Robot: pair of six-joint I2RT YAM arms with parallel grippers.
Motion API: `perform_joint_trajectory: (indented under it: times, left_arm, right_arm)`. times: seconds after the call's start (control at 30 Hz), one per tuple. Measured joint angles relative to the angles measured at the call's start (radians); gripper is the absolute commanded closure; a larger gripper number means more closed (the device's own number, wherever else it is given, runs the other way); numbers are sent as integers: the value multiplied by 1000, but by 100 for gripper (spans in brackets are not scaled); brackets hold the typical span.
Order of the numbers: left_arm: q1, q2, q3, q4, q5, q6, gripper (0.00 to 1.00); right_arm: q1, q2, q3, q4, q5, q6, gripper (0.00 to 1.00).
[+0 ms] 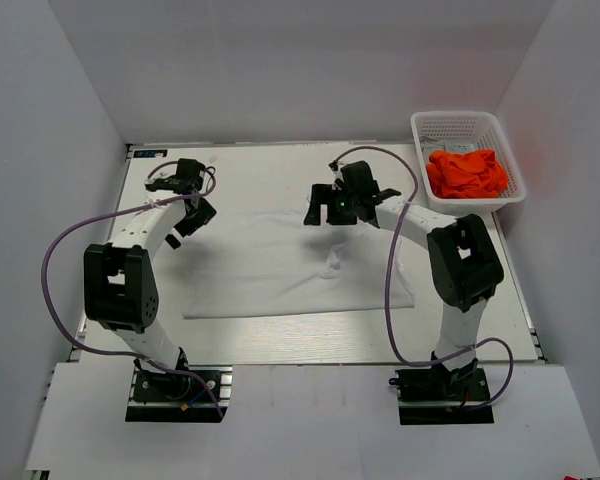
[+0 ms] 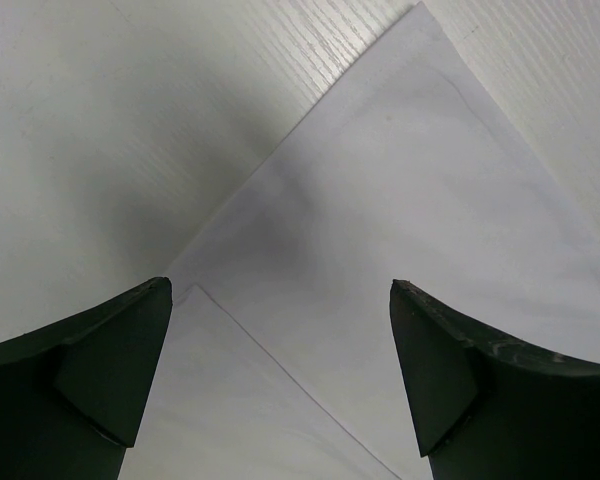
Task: Fold and stack the t-shirts
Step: Fold the flattened tshirt in 1/3 of the way
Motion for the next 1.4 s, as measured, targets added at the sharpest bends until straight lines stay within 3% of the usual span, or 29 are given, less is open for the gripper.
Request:
perform_joint_trajectory:
  times: [0.17, 0.3, 0.57, 0.8, 1.03, 1.23, 1.4]
  left_arm:
    - [0, 0, -3, 4, 8, 5, 0]
    - [0, 0, -31, 22, 19, 12, 0]
    - [0, 0, -93, 32, 40, 25, 0]
    - [0, -8, -135, 45, 65, 26, 0]
    - [0, -8, -142, 46, 77, 26, 0]
    - [0, -1, -130, 40, 83, 26, 0]
    - [6, 63, -18, 34, 60, 23, 0]
  right_arm:
    - [-2, -180, -170, -39, 111, -16, 10]
    - [-4, -330, -343, -82, 110, -16, 10]
    - [9, -283, -429, -40, -16, 0, 10]
    - [36, -195, -398, 97, -118, 35, 10]
    - [56, -95, -243, 103, -99, 39, 10]
    - [61, -14, -88, 2, 30, 48, 10]
    - [43, 7, 3, -115, 186, 37, 10]
